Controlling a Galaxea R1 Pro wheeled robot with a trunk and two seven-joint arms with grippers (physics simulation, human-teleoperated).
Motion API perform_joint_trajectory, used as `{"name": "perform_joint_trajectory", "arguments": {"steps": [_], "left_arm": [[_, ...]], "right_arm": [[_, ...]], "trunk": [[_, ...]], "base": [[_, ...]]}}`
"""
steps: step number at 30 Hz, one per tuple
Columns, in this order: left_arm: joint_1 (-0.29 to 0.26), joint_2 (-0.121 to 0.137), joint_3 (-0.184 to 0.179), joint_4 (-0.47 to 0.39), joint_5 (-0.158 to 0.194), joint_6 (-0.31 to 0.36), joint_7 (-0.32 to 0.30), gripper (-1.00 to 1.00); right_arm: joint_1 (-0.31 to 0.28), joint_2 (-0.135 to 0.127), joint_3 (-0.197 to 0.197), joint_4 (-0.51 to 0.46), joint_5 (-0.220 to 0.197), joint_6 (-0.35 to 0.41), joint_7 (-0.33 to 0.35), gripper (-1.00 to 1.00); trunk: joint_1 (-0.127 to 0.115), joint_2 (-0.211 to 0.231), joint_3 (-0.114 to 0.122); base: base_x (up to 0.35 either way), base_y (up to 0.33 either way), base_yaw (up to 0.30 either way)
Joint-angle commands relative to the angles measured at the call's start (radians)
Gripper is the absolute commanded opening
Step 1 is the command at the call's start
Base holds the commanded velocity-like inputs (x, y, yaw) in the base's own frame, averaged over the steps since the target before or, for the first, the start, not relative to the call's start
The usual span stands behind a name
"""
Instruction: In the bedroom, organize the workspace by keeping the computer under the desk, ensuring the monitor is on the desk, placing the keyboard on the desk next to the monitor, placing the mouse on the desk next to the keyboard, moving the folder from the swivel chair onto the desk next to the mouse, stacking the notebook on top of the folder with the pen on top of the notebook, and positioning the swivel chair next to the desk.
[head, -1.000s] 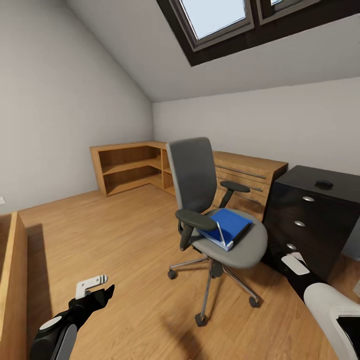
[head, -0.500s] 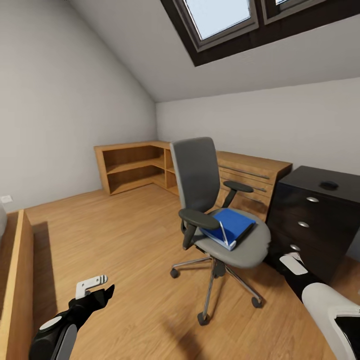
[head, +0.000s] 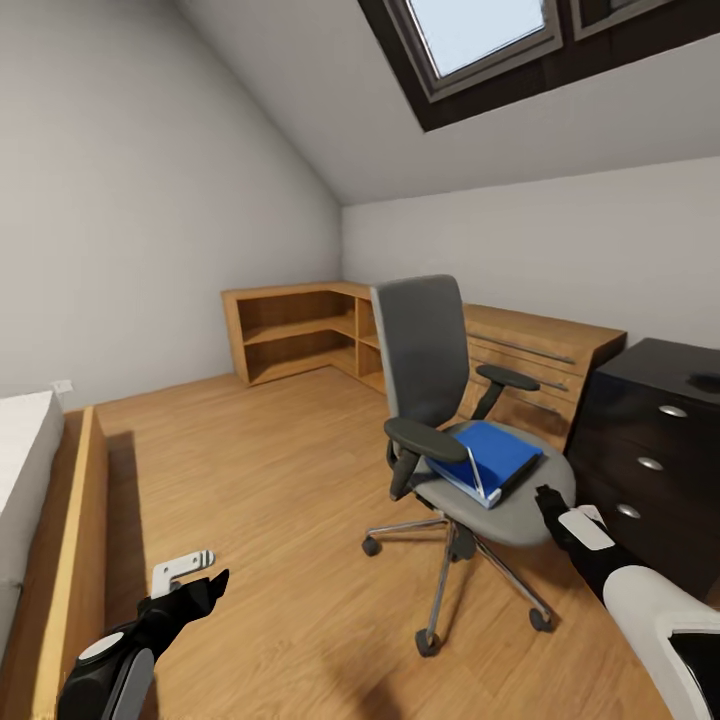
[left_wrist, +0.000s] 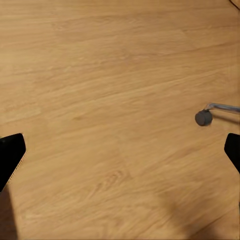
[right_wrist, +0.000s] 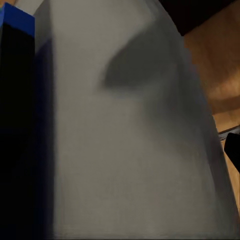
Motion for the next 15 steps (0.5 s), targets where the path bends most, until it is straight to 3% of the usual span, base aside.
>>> {"name": "perform_joint_trajectory", "arguments": {"steps": [1,11,15], "left_arm": [[-0.001,-0.001,0.000,-0.001,0.010,0.005,0.006,1.00],[-0.001,-0.001,0.000,-0.001,0.011,0.005,0.006,1.00],[-0.001,-0.001,0.000,-0.001,0.011,0.004,0.006,1.00]], "right_arm": [[0.000,0.000,0.007,-0.004,-0.026,-0.003,-0.001,1.00],[0.000,0.000,0.007,-0.006,-0.026,-0.003,-0.001,1.00],[0.000,0.000,0.006,-0.006,-0.026,-0.003,-0.001,1.00]], "trunk": [[0.000,0.000,-0.001],[0.000,0.000,-0.001],[0.000,0.000,-0.001]], "base": [[0.000,0.000,0.215],[0.009,0.000,0.216],[0.262,0.000,0.208]]}}
